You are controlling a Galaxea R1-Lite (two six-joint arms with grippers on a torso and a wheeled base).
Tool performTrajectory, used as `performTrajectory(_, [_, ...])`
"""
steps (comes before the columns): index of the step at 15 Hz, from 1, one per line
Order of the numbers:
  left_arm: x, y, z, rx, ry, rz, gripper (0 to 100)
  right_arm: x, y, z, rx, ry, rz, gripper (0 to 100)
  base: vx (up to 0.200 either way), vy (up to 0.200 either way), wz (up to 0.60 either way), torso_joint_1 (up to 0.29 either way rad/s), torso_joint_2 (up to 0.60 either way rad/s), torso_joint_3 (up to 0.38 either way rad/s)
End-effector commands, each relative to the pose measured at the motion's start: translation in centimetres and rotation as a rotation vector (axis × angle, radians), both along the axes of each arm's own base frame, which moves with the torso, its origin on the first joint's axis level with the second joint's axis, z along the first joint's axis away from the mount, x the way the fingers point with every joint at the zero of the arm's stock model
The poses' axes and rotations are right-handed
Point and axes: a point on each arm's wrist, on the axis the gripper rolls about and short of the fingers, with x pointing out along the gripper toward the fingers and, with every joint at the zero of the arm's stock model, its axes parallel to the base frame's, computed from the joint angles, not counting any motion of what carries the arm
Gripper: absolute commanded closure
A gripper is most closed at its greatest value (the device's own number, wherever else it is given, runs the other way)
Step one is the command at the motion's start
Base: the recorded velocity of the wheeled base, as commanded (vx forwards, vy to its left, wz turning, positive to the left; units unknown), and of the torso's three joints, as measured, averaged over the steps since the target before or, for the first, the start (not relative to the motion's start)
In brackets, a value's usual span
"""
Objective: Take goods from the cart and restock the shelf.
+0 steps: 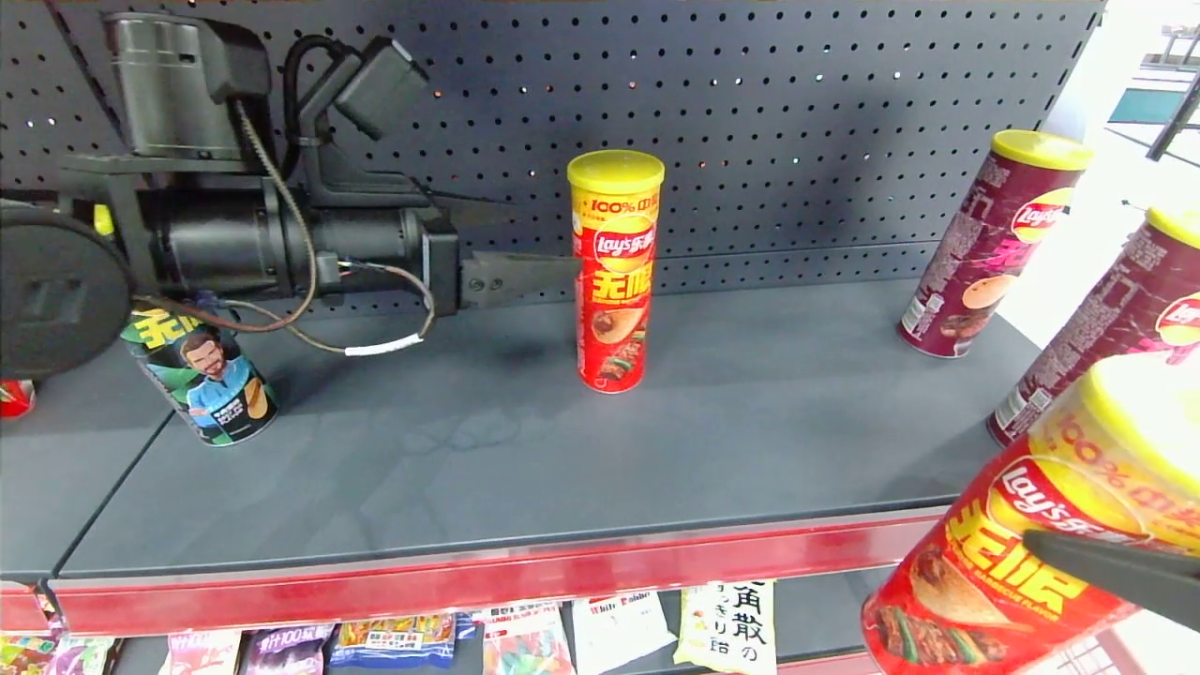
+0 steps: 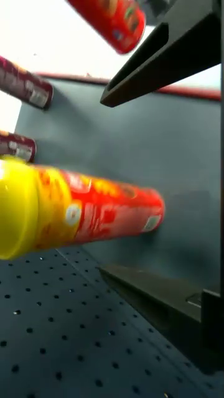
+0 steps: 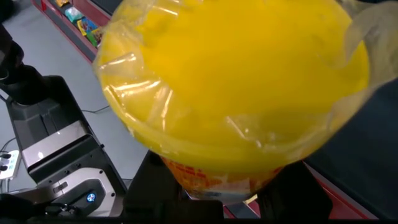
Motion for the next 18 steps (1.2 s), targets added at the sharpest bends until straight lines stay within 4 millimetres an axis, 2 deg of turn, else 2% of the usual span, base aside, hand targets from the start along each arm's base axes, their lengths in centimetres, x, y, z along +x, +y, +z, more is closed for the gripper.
performTrajectory(1, [2.6, -1.2, -1.6, 0.016, 0.036, -0.003, 0, 0.1, 0.0, -0.1, -0.003, 0.005, 0.000, 100, 0.000, 0.000, 0.00, 0.000, 0.00, 0.000])
performTrajectory(3, [3.7, -1.8, -1.9, 0.028, 0.011, -0.015, 0, 0.1, 0.0, -0.2, -0.003, 0.009, -0.007, 100, 0.000, 0.000, 0.00, 0.000, 0.00, 0.000])
performTrajectory(8, [4.3, -3.2, -1.9, 0.022, 0.003, -0.053, 0, 0.1, -0.1, -0.3, -0.004, 0.012, -0.013, 100, 0.000, 0.000, 0.00, 0.000, 0.00, 0.000])
performTrajectory(15, [6.0, -5.9, -2.7, 0.020, -0.001, -0.085, 0, 0.1, -0.2, -0.3, -0.004, 0.014, -0.021, 100, 0.000, 0.000, 0.00, 0.000, 0.00, 0.000])
performTrajectory(18, [6.7, -6.4, -3.2, 0.023, 0.001, -0.083, 0, 0.1, -0.2, -0.3, -0.004, 0.014, -0.021, 100, 0.000, 0.000, 0.00, 0.000, 0.00, 0.000])
